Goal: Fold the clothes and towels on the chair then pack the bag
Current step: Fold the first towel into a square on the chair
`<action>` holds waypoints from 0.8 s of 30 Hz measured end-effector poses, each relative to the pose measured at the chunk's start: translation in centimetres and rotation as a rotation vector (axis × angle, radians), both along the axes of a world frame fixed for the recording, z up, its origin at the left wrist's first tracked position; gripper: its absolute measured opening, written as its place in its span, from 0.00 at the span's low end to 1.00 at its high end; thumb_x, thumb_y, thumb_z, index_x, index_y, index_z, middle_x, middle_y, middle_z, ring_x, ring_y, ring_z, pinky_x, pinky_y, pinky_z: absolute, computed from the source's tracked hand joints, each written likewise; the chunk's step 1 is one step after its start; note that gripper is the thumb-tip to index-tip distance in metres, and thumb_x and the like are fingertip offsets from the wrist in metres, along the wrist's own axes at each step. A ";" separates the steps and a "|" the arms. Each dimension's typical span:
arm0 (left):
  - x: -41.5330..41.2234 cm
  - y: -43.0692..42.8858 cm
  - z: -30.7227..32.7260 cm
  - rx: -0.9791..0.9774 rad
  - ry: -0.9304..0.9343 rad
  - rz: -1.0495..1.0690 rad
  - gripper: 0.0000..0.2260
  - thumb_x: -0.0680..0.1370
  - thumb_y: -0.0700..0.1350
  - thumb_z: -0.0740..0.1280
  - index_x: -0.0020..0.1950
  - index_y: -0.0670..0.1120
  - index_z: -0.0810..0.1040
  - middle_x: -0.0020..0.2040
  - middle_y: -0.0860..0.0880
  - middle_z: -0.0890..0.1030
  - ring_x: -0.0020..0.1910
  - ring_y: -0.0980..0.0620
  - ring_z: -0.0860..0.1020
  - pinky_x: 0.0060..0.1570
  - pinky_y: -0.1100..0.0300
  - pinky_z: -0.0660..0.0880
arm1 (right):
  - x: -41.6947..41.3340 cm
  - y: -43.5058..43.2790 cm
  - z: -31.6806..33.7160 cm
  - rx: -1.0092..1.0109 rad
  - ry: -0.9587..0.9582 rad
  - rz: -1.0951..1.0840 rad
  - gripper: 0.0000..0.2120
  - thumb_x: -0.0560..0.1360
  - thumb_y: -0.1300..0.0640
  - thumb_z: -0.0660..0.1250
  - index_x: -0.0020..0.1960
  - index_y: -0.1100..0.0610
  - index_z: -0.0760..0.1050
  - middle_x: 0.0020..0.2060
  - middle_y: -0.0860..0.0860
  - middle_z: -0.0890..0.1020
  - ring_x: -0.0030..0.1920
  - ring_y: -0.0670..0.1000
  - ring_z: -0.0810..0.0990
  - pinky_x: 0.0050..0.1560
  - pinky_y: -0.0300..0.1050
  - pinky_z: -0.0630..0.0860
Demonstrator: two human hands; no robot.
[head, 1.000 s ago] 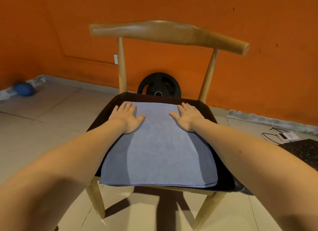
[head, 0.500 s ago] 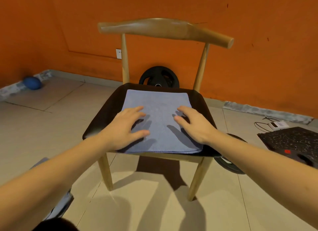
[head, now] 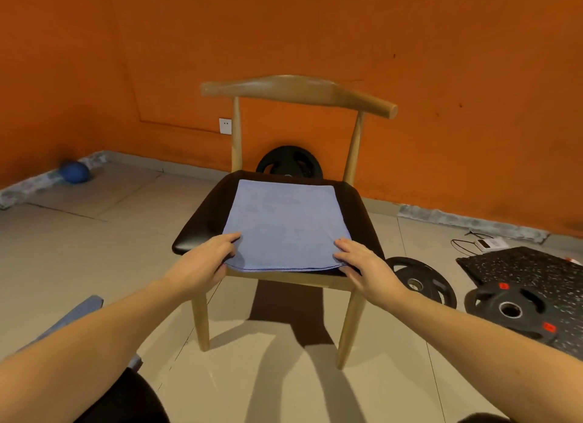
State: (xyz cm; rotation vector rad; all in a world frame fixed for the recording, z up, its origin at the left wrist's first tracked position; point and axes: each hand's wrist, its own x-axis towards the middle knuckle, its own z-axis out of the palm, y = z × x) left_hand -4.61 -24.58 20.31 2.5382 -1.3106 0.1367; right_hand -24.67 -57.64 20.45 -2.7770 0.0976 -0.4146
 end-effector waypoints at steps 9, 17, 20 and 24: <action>-2.8 1.8 3.7 -0.148 0.252 0.136 0.04 0.83 0.48 0.65 0.53 0.57 0.75 0.52 0.58 0.80 0.49 0.56 0.79 0.50 0.59 0.80 | -1.8 0.7 4.2 0.205 0.011 -0.140 0.11 0.84 0.50 0.63 0.63 0.47 0.79 0.54 0.42 0.82 0.56 0.44 0.78 0.52 0.42 0.81; -1.3 -0.5 6.9 -0.548 0.560 0.259 0.06 0.83 0.47 0.66 0.52 0.45 0.77 0.46 0.46 0.82 0.46 0.49 0.81 0.42 0.56 0.79 | 1.7 0.3 7.5 0.421 -0.149 -0.224 0.08 0.82 0.55 0.65 0.49 0.52 0.83 0.45 0.46 0.83 0.49 0.47 0.79 0.41 0.41 0.77; 2.0 -3.4 7.3 -0.644 0.612 0.380 0.09 0.83 0.48 0.65 0.53 0.43 0.77 0.49 0.44 0.81 0.49 0.46 0.79 0.44 0.55 0.74 | 5.3 -0.6 8.6 0.464 -0.192 -0.301 0.08 0.81 0.56 0.66 0.48 0.54 0.84 0.44 0.47 0.84 0.47 0.47 0.79 0.41 0.42 0.74; 6.6 -6.9 6.9 -0.567 0.528 0.470 0.09 0.85 0.48 0.61 0.55 0.43 0.74 0.50 0.45 0.78 0.50 0.46 0.76 0.45 0.54 0.70 | 10.3 -2.1 8.9 0.443 -0.148 -0.386 0.08 0.82 0.57 0.65 0.51 0.58 0.82 0.43 0.53 0.82 0.42 0.48 0.76 0.37 0.43 0.71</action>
